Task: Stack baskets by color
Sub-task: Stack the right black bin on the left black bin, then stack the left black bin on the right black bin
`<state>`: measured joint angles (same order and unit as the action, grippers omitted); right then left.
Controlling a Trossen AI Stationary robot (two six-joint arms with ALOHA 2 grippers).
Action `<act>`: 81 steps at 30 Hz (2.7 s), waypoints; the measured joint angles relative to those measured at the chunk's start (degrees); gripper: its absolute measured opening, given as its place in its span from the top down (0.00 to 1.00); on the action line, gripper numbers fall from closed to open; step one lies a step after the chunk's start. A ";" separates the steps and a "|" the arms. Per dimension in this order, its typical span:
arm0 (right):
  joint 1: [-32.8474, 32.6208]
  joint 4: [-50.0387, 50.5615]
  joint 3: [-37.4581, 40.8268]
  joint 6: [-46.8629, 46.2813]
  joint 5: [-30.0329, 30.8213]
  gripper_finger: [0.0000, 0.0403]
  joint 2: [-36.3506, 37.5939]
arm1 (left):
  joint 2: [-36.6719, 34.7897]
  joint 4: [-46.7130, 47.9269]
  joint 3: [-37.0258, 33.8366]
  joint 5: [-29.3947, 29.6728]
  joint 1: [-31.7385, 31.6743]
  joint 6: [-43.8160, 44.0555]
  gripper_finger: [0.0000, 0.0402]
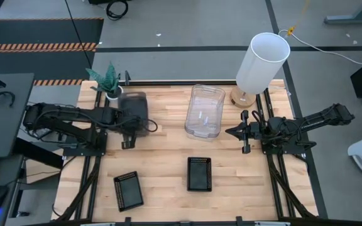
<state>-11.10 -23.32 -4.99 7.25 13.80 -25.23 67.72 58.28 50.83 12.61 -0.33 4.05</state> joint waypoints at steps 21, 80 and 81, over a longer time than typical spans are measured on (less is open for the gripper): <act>-0.01 -0.03 0.00 0.02 0.00 0.96 0.00 | -0.01 2.92 7.14 -10.81 8.80 18.33 0.48; -0.01 -0.16 0.00 0.01 0.00 0.96 0.00 | 21.94 -11.04 -1.74 -12.70 39.39 52.26 0.91; 0.01 -0.16 0.00 0.00 0.00 0.96 0.02 | 21.90 -11.47 -1.72 -12.91 38.89 51.46 0.95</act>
<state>-11.10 -23.49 -4.99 7.25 13.80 -25.21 89.62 46.81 49.11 -0.30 38.56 55.51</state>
